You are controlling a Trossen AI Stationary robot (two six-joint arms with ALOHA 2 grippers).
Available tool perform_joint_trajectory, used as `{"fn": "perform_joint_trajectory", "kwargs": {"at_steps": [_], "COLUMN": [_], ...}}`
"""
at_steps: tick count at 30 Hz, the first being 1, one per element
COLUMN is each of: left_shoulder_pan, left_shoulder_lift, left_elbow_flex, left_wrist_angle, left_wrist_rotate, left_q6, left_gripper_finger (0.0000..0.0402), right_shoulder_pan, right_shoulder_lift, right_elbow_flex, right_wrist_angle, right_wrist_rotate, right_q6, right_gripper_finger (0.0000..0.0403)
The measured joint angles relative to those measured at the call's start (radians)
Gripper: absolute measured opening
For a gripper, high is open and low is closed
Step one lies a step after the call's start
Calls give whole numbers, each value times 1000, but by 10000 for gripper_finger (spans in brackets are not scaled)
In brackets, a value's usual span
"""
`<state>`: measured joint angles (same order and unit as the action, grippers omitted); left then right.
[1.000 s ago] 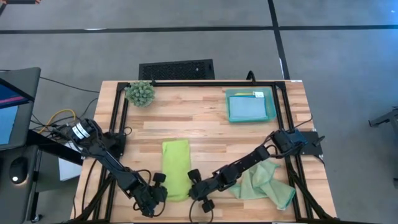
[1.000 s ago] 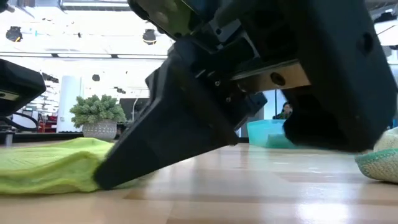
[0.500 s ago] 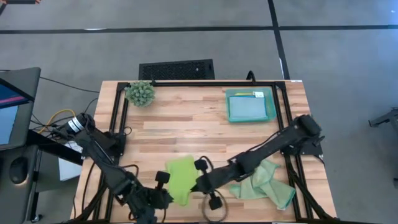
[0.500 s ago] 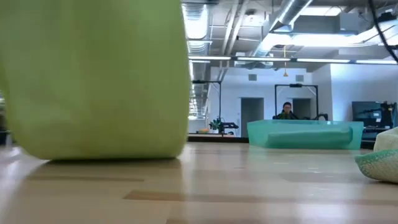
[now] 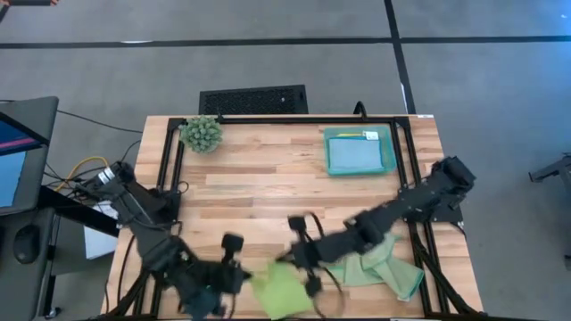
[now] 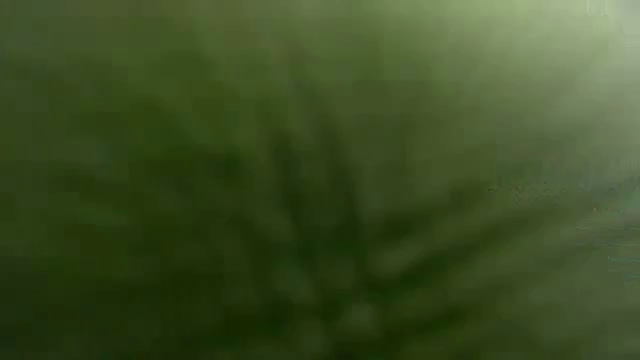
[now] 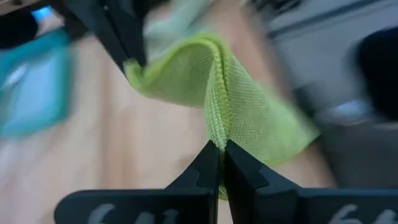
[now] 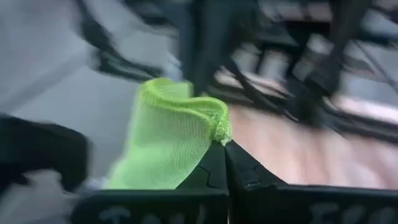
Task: Fold microfiber towels
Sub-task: Fold the green microfiber cloth
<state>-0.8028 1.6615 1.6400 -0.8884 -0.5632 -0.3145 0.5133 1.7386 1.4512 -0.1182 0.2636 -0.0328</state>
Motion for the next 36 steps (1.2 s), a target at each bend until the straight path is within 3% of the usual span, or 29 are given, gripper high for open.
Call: {"fn": "perform_joint_trajectory", "kwargs": {"at_steps": [4, 7, 10, 16, 20, 29, 36], "left_shoulder_pan": [96, 168, 252, 416, 437, 398, 356], "left_shoulder_lift": [-2, -26, -74, -117, -117, -103, -23], "left_elbow_flex": [-97, -231, -391, -626, -636, -602, -601], "left_wrist_angle": [-251, -312, -225, 71, 122, 245, 306], "left_wrist_rotate": [-77, -118, -115, 51, 127, 447, 518], "left_q6": [-129, -189, -178, -94, -68, -64, -103], "left_gripper_finger": [0, 0, 0, 0, 0, 0, 0], "right_shoulder_pan": [-138, -237, -315, -402, -385, -245, -189], "right_shoulder_lift": [3, 3, 3, 3, 3, 86, 155], "right_elbow_flex": [-92, -189, -277, -446, -464, -467, -463], "right_wrist_angle": [5, 33, 91, 342, 345, 346, 402], "right_wrist_rotate": [4, 4, -27, -195, -288, -288, -283], "right_q6": [-32, -50, -93, -116, -86, 48, 154], "right_gripper_finger": [1, 0, 0, 0, 0, 0, 0]}}
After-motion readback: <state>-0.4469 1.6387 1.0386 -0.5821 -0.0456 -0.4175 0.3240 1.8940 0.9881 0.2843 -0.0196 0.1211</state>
